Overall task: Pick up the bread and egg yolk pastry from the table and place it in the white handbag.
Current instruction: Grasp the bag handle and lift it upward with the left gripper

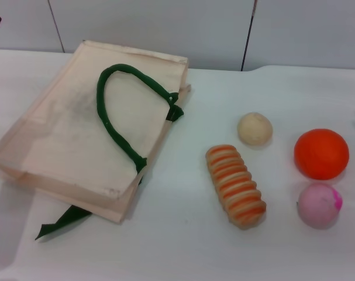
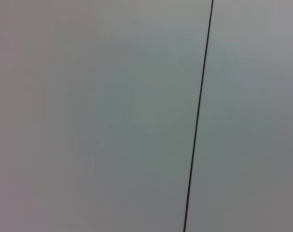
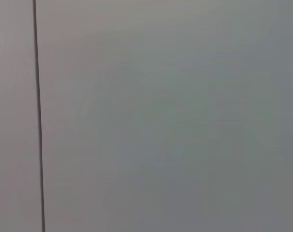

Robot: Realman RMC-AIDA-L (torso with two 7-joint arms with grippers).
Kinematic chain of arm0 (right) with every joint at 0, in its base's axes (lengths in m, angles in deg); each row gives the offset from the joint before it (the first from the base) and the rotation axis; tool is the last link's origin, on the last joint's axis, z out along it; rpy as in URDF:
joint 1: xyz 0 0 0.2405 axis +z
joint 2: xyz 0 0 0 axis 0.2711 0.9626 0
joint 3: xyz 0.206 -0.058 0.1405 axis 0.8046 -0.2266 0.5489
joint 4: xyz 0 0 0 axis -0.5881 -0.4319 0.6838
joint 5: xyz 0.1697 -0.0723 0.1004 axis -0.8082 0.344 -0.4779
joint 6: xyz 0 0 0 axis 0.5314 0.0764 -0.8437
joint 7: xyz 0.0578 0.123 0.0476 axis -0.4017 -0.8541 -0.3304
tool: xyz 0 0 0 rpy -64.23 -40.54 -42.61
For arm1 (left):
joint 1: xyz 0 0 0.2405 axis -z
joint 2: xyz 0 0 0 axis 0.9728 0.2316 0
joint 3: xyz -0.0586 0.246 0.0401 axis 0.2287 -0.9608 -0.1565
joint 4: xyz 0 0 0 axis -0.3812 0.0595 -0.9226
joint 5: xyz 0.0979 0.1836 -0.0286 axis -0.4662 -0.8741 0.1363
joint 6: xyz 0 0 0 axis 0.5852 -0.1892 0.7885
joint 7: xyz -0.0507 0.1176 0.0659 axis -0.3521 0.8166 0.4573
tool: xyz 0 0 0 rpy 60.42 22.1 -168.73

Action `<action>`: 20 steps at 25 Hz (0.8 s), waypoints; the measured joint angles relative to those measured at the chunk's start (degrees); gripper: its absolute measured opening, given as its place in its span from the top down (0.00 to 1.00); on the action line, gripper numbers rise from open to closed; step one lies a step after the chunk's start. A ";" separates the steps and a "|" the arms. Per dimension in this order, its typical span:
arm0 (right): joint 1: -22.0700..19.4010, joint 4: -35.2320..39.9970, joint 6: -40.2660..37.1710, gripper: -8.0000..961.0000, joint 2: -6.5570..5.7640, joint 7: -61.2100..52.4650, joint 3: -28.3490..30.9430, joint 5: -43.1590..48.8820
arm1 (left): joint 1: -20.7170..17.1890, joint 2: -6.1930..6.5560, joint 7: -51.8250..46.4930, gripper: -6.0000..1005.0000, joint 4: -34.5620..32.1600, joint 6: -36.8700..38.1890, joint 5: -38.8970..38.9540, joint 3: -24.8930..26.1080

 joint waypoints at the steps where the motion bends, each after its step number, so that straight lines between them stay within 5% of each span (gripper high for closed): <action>1: 0.00 0.00 0.20 0.08 0.00 0.03 0.00 0.00 | 0.00 0.01 0.01 0.19 0.00 0.00 -0.16 -0.01; 20: -0.38 -0.07 -0.31 0.08 0.00 0.54 -0.29 -0.39 | 0.22 0.01 -0.67 0.19 0.81 0.89 -0.64 -0.24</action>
